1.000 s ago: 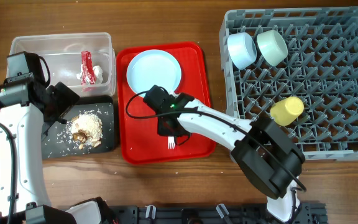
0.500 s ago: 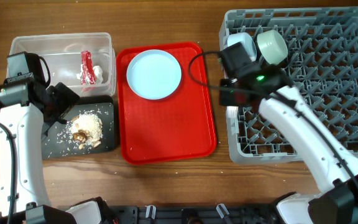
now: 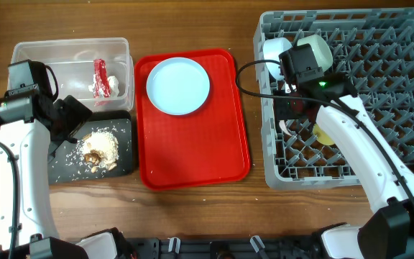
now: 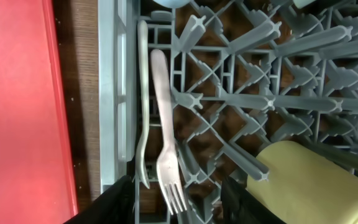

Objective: Sort waste into correct bins and load items into the dishwasher rack

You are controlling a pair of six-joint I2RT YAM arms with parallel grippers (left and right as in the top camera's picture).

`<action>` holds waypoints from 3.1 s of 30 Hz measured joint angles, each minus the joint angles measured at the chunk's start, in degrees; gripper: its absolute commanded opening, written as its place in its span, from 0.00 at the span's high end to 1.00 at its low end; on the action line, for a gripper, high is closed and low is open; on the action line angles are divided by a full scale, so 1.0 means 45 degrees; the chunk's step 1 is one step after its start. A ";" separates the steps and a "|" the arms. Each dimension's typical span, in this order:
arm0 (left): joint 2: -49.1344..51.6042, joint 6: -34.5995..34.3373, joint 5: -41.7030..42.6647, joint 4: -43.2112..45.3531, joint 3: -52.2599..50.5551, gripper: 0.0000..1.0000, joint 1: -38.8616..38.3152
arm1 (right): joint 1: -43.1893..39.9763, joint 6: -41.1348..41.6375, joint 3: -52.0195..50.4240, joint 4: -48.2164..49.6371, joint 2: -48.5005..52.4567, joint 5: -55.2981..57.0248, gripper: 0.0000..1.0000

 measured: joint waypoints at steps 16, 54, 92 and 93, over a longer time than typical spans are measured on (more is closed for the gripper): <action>0.0000 0.0000 0.0000 -0.0010 0.0000 0.00 0.0000 | 0.3541 0.2220 0.0675 0.8330 0.3157 -0.3925 0.28; 0.0000 0.0000 -0.0005 -0.0039 0.0000 0.00 0.0000 | 0.0515 0.0029 0.0748 -0.0024 -0.2560 0.9661 0.96; -0.0758 0.2380 0.1724 0.0311 -0.0534 0.00 -0.5790 | -0.0733 0.0214 -0.1166 0.0384 -0.4226 -0.4085 0.00; -0.1506 0.2414 0.1719 0.0646 -0.1073 0.00 -0.5790 | -0.0733 0.0296 -0.1783 0.0758 -0.5081 -0.3978 0.00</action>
